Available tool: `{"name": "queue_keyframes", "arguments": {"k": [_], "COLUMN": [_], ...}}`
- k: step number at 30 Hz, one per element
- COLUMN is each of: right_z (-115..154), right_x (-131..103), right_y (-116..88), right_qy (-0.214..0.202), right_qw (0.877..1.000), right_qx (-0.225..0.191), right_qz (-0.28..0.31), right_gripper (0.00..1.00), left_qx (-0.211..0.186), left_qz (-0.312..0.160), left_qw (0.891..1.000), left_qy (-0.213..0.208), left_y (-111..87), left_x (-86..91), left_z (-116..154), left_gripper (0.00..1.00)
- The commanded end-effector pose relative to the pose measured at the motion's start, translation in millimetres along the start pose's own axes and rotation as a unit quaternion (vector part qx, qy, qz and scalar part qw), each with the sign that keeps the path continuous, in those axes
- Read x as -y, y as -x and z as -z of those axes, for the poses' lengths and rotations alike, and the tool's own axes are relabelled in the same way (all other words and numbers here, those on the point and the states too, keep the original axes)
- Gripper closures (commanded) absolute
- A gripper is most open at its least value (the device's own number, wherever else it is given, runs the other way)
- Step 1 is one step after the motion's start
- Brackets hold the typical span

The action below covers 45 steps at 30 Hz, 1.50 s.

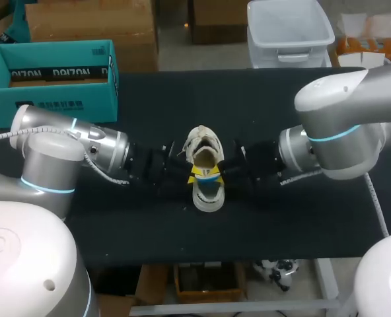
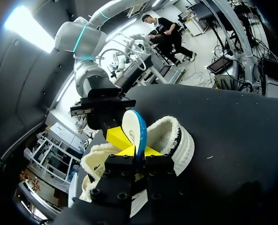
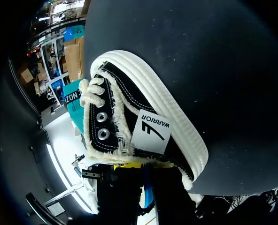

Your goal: Open the shoe tongue, take the insole out of the shoe, put the insole back into the shoe, and pack the shoe into the shoebox

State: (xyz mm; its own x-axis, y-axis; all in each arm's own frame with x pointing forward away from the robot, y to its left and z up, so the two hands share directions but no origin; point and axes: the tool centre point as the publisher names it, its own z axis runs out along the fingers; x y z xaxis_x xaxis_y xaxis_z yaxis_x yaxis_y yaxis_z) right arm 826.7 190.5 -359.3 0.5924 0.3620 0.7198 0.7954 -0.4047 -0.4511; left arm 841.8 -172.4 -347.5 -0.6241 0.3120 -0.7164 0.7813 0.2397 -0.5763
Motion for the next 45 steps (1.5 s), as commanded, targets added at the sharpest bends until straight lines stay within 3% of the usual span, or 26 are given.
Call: {"name": "queue_keyframes", "arguments": {"k": [1,4,5,6,8,14,16,17,21,22,23,25,33,34,35,36,39,41,43,45], "right_z": [-6,-8,-7,-6,-2,9,10,11,12,12,11,12,9,8,8,8,8,8,9,9], "right_x": [-12,-11,-8,-6,1,28,32,36,39,40,40,41,34,33,33,33,32,32,31,30], "right_y": [1,0,0,0,1,4,5,6,8,9,10,10,11,11,11,11,11,11,10,10], "right_qy": [-0.014,-0.015,-0.013,-0.012,-0.004,0.021,0.024,0.026,0.028,0.028,0.027,0.026,0.02,0.02,0.019,0.019,0.019,0.019,0.02,0.02], "right_qw": [1.0,1.0,1.0,1.0,1.0,1.0,1.0,1.0,1.0,1.0,1.0,1.0,1.0,1.0,1.0,1.0,1.0,1.0,1.0,1.0], "right_qx": [-0.004,-0.003,-0.003,-0.004,-0.005,-0.002,-0.001,-0.001,-0.002,-0.002,-0.002,-0.003,-0.008,-0.009,-0.009,-0.009,-0.01,-0.011,-0.011,-0.011], "right_qz": [-0.002,-0.002,-0.001,-0.001,0.001,-0.001,-0.001,-0.001,-0.002,-0.002,-0.003,-0.003,-0.001,-0.001,0.0,0.001,0.002,0.002,0.001,0.001], "right_gripper": [1.0,1.0,0.92,0.73,0.55,0.4,0.43,0.51,0.63,0.73,0.91,1.0,1.0,1.0,1.0,1.0,1.0,1.0,1.0,1.0], "left_qx": [0.0,0.001,0.001,0.001,0.002,0.005,0.006,0.006,0.007,0.006,0.006,0.007,0.004,0.002,0.002,0.002,0.002,0.001,0.0,0.0], "left_qz": [0.006,0.008,0.009,0.01,0.01,0.005,0.004,0.004,0.002,0.001,0.0,-0.001,-0.007,-0.01,-0.014,-0.016,-0.029,-0.032,-0.036,-0.036], "left_qw": [1.0,1.0,1.0,1.0,1.0,1.0,1.0,1.0,1.0,1.0,1.0,1.0,1.0,1.0,1.0,1.0,0.999,0.999,0.999,0.999], "left_qy": [0.0,0.0,0.0,-0.001,-0.004,-0.005,-0.006,-0.006,-0.007,-0.007,-0.008,-0.008,-0.013,-0.014,-0.017,-0.018,-0.025,-0.028,-0.029,-0.029], "left_y": [1.8,1.9,1.6,1.1,0.2,-1.0,-1.5,-2.0,-2.9,-3.1,-3.3,-3.3,-4.8,-4.9,-4.7,-4.7,-4.8,-5.2,-5.0,-4.7], "left_x": [-4.9,-6.1,-6.1,-5.8,-4.3,0.1,1.5,2.5,5.2,6.2,7.7,8.9,15.4,18.8,21.0,22.7,30.3,32.7,33.8,33.3], "left_z": [-8,-8,-7,-6,-4,-1,0,0,-1,-1,-1,-1,1,2,4,5,9,10,9,8], "left_gripper": [1.0,1.0,1.0,1.0,1.0,1.0,1.0,1.0,1.0,1.0,1.0,1.0,1.0,0.96,0.79,0.71,0.65,0.65,0.97,1.0]}}
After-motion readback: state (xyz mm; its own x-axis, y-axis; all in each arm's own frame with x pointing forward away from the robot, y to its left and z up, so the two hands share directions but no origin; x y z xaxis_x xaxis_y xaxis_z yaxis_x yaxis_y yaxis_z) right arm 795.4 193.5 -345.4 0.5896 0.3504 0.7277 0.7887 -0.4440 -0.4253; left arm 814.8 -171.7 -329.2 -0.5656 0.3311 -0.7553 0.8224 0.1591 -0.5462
